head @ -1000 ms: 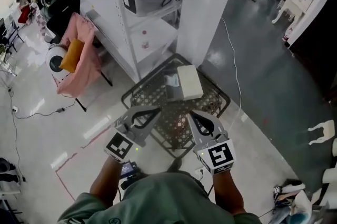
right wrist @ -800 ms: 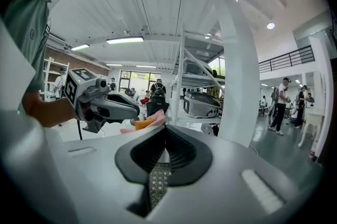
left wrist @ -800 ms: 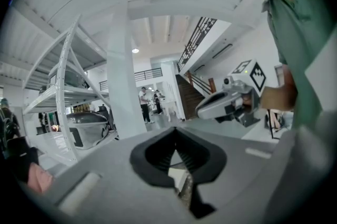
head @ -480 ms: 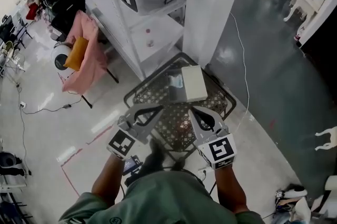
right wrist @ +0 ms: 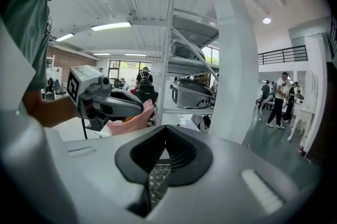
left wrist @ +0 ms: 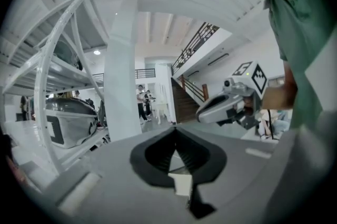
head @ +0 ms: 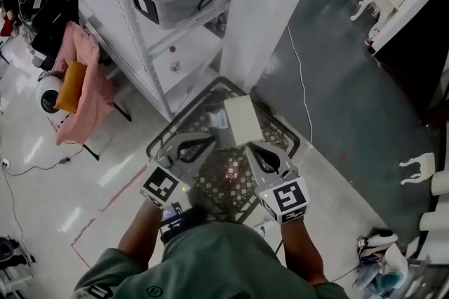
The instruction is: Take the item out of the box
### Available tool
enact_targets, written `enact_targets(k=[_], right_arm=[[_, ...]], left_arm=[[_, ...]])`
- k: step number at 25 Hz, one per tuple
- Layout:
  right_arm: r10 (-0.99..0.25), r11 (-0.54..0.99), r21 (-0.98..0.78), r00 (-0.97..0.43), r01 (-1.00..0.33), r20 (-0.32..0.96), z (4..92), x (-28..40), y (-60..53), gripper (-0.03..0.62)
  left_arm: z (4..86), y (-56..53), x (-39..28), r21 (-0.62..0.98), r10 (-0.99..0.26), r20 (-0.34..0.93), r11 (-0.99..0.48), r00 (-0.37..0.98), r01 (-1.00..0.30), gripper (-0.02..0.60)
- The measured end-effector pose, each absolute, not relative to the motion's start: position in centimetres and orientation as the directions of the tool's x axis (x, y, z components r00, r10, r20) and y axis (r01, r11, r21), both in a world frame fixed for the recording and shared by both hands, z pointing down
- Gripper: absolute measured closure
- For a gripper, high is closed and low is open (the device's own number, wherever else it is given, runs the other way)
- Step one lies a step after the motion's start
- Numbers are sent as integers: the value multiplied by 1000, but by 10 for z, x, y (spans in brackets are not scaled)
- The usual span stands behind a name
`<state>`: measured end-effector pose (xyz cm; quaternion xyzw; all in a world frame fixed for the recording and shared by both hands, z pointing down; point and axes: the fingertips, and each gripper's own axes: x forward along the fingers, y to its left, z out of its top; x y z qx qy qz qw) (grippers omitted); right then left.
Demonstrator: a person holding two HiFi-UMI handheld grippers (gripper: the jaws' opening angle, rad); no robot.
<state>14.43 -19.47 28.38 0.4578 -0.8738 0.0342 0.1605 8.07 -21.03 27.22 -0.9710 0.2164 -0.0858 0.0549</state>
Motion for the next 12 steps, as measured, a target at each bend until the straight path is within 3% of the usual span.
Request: enact_targets(k=[6,12], right_arm=[[-789,558,101,-488,-824,374,309,127,-243,588],[-751,586,78,-505,-806,425,348,120,-296,588]], left_arm=[[295,-263,75,-103,-369,135,-928,919,-358,580],[332,-308,70,-41,-392,168,-920,905,-390,580]])
